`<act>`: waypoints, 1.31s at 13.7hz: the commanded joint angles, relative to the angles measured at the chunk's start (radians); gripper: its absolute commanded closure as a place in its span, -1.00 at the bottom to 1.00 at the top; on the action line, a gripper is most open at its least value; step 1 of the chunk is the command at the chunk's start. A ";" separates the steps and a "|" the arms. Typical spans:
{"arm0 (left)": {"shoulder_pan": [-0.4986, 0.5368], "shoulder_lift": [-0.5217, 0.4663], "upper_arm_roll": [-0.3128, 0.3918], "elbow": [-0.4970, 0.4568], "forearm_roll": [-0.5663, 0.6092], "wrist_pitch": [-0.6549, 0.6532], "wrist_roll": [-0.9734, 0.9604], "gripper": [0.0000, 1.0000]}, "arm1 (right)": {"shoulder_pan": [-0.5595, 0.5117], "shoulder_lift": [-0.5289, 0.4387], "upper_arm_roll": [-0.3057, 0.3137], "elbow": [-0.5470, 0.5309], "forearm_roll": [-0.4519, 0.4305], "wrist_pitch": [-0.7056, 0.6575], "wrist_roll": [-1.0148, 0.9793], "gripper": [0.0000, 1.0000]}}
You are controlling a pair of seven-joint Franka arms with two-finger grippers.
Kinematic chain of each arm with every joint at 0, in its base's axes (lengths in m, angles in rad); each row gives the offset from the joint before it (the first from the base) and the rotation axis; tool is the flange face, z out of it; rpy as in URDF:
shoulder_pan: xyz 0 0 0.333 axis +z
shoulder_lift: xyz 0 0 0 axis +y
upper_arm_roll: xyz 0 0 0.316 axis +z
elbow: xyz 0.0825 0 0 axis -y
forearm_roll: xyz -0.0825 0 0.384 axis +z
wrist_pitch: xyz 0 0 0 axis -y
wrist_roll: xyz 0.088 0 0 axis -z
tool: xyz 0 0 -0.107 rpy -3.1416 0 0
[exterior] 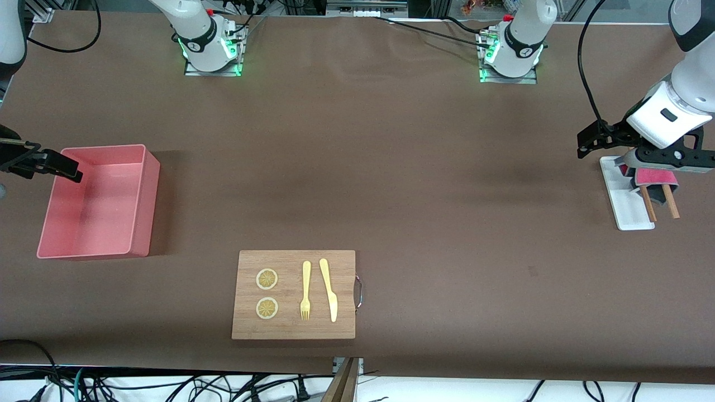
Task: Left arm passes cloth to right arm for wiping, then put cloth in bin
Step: 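Move the left gripper down toward the pink-grey cloth on the rack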
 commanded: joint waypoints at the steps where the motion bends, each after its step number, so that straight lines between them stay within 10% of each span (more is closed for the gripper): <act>1: 0.008 0.014 -0.001 0.030 -0.015 -0.011 0.012 -1.00 | 0.000 -0.009 -0.002 -0.009 -0.001 0.006 -0.009 -1.00; 18: 0.005 0.025 -0.007 0.044 0.014 -0.044 0.013 -1.00 | -0.001 -0.009 -0.004 -0.010 0.002 0.008 -0.009 -1.00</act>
